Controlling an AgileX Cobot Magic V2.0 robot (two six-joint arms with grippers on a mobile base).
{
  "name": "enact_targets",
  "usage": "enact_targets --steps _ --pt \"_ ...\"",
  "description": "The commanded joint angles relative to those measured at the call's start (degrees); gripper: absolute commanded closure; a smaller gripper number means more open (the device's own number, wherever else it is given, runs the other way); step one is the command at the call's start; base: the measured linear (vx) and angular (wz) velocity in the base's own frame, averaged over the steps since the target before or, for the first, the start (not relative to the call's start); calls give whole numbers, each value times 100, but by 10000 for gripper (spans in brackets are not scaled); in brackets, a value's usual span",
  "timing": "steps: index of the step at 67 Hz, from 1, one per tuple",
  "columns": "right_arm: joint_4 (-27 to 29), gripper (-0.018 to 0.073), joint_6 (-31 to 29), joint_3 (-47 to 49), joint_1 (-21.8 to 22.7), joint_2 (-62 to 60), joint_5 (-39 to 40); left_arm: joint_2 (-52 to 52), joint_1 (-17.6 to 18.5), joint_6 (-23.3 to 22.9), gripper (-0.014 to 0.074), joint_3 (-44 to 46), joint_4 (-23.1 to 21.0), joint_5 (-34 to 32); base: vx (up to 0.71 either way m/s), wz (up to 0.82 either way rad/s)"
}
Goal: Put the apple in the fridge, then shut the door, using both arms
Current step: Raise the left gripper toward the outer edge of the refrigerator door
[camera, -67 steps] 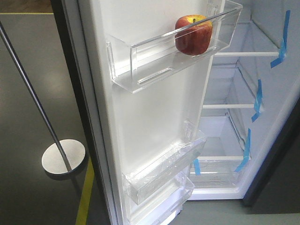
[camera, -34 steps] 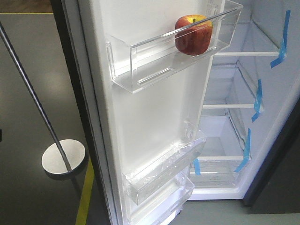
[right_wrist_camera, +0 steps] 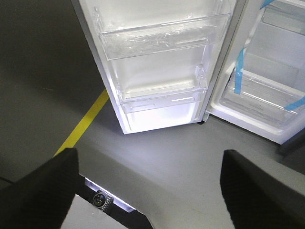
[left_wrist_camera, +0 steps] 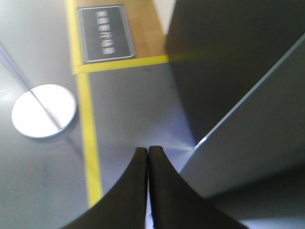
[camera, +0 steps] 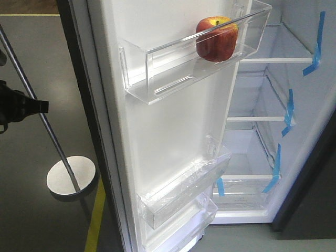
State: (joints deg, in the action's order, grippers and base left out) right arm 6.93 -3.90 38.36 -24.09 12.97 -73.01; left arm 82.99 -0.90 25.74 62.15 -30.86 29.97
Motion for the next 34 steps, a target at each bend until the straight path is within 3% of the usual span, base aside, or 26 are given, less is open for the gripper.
enact_targets --steps 1,16,34 --pt "5 -20 -26 127 4 80 -26 186 -8 396 603 477 -721 -313 0 0" --pt "5 -20 -26 127 4 80 -26 892 75 834 603 1194 -1572 -312 0 0" --pt "5 -20 -26 127 4 80 -26 1588 532 840 603 1972 -1589 -393 0 0"
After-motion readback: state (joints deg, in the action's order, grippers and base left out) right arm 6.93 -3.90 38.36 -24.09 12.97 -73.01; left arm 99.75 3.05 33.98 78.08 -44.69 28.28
